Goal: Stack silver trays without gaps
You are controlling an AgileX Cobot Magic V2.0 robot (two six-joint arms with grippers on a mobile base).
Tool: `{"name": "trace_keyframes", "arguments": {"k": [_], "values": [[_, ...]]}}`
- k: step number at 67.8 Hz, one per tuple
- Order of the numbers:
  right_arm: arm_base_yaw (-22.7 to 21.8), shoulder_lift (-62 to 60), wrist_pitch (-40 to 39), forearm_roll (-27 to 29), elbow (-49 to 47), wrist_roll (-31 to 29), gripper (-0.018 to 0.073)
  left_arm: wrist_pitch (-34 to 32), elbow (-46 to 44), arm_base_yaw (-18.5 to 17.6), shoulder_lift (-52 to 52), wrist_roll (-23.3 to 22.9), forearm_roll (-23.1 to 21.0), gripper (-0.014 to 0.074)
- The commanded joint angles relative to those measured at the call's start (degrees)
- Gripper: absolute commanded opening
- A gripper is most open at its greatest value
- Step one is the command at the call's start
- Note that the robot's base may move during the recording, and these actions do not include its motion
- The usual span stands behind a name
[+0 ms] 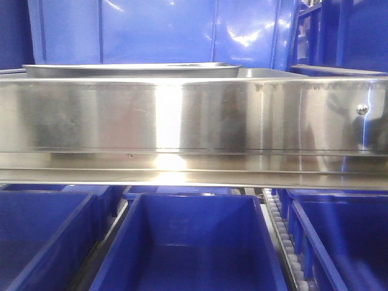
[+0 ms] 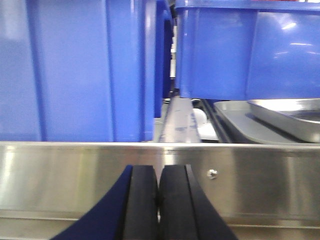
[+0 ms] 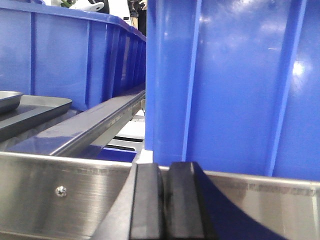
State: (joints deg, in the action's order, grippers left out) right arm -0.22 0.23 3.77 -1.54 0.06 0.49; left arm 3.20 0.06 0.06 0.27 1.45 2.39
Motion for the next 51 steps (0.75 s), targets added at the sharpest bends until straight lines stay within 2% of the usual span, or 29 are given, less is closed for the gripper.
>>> {"name": "trace_keyframes", "arguments": {"k": [1,51], "values": [[-0.26,-0.23,-1.14,0.16,-0.06,-0.49,-0.0025,-1.26,-0.06,-1.40,-0.27,-0.04,-0.26,-0.0009],[-0.26,-0.23,-1.14,0.16,-0.06,-0.49,-0.0025,-1.26,-0.06,-1.31,-0.27,-0.04,0.05,-0.0009]]}}
